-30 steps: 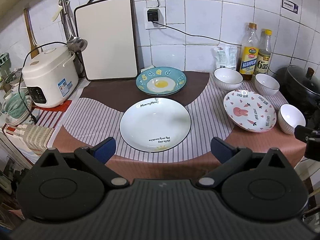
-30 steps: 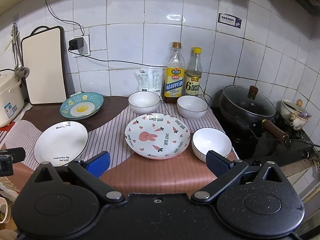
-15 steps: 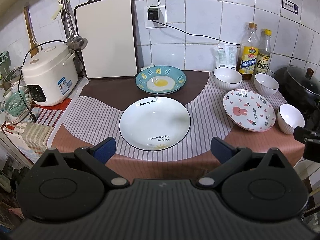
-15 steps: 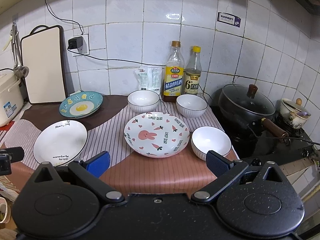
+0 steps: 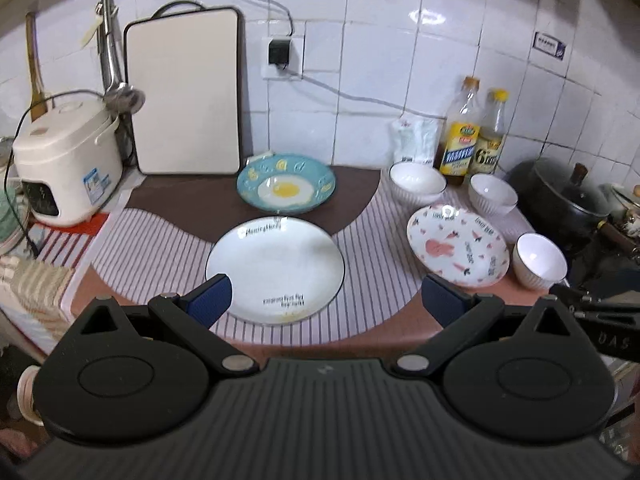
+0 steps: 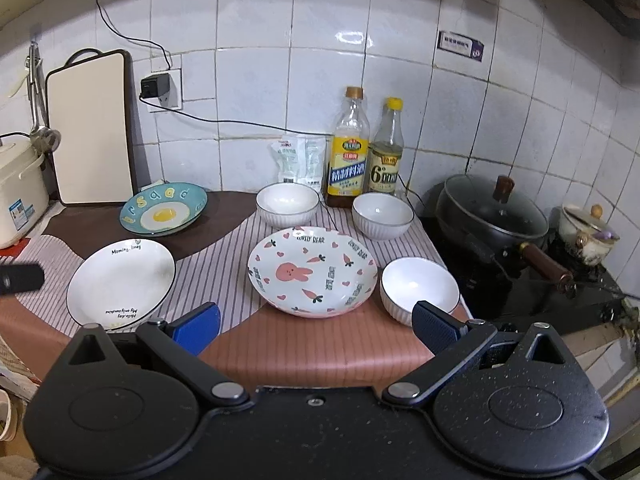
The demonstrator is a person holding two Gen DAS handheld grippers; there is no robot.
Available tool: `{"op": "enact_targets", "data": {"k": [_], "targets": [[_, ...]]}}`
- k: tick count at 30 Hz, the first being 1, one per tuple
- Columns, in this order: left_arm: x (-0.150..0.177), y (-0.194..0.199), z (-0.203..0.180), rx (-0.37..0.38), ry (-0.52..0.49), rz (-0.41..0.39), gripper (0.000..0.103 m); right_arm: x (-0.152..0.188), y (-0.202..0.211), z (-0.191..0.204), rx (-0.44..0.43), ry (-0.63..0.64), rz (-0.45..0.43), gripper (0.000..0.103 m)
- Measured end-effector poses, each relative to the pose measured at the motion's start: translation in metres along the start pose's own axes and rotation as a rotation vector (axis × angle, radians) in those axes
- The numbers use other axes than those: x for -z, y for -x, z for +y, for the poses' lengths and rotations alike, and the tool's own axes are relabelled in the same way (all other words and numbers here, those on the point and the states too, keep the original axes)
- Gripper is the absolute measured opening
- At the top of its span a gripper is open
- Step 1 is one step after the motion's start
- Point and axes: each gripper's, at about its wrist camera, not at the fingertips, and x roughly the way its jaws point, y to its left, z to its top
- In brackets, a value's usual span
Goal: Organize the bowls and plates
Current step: 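Move both grippers to the white Morning Honey plate rim and close them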
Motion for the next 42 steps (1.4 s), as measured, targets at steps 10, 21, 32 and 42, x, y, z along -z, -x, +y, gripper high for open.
{"op": "enact_targets", "data": {"k": [10,21,32,42], "targets": [[-0.029,-0.016,0.033,-0.051,0.002,0.020,0.100,-0.014,-0.005,0.014,-0.140,0.028,-0.035,0.103],[-0.009,-0.101,0.084,-0.197,-0.039,0.116,0.099,-0.017,-0.072,0.047,-0.348,0.052,-0.121,0.103],[0.018,-0.202,0.156,-0.254,0.164,0.228,0.093,0.007,-0.165,0.104,-0.515,0.081,-0.068,0.091],[0.029,-0.243,0.158,-0.232,0.114,0.263,0.071,0.021,-0.232,0.119,-0.468,-0.025,0.027,0.073]]}}
